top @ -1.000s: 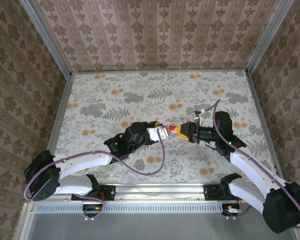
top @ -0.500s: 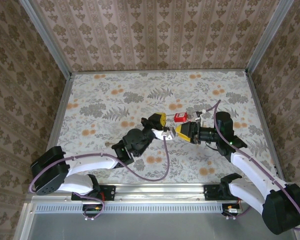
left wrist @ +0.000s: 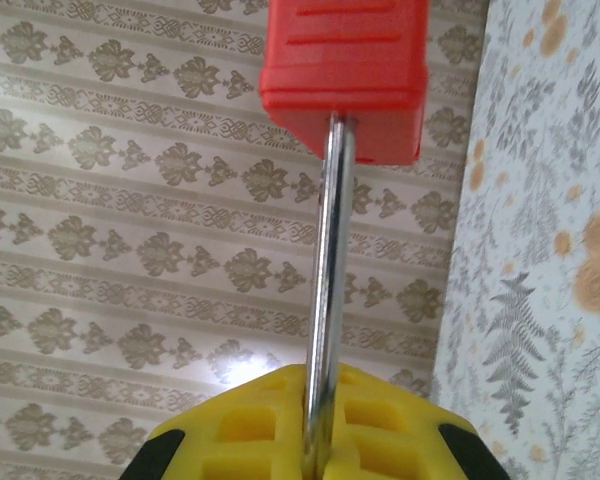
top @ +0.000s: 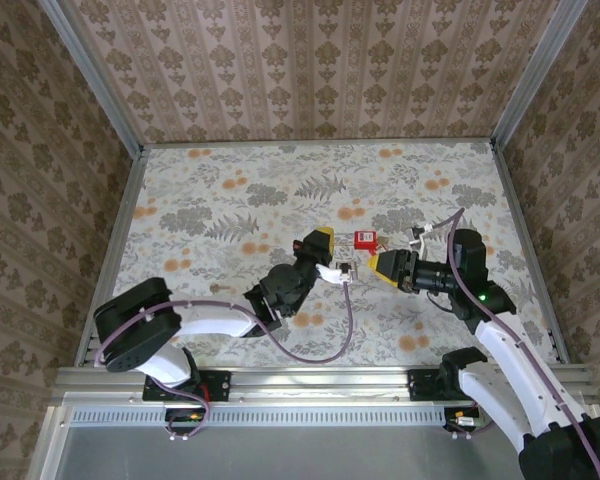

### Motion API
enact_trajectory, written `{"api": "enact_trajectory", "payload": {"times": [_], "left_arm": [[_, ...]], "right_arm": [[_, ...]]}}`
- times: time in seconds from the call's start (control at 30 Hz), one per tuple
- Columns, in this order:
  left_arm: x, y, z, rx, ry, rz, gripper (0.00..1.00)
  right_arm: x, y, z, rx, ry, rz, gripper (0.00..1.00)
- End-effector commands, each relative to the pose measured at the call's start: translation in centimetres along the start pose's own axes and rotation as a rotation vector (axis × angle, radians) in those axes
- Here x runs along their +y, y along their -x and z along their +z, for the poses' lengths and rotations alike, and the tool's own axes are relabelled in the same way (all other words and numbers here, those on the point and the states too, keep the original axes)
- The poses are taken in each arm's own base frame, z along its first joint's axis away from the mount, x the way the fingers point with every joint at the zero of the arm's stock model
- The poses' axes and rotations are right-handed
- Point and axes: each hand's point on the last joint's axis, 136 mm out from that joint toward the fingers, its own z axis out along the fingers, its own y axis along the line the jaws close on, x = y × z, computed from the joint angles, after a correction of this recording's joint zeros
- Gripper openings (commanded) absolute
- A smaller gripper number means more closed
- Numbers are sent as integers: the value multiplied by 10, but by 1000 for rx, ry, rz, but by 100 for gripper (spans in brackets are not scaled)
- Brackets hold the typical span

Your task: Unlock with the key

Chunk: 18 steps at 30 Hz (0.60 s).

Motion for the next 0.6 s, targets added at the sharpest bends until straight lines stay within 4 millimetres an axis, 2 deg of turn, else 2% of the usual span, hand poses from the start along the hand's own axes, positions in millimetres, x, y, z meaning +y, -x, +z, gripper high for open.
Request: {"api": "enact_trajectory", "payload": {"times": [0.0, 0.07, 0.2, 0.3, 0.43, 0.57], "left_arm": [[30, -10, 0, 47, 130, -3, 0], [35, -10, -2, 41, 138, -15, 0], [37, -9, -5, 33, 142, 12, 0], [36, -7, -7, 25, 140, 35, 0], [29, -2, -8, 8, 126, 60, 0], [27, 3, -9, -6, 120, 64, 0]], "right_arm": [[1, 3, -8, -29, -25, -6, 55], [7, 10, -10, -48, -20, -19, 55], [7, 29, -11, -100, 0, 11, 68], [7, 45, -7, -129, 52, 58, 73], [13, 65, -3, -164, 99, 75, 75], [18, 75, 2, -158, 120, 73, 73]]}}
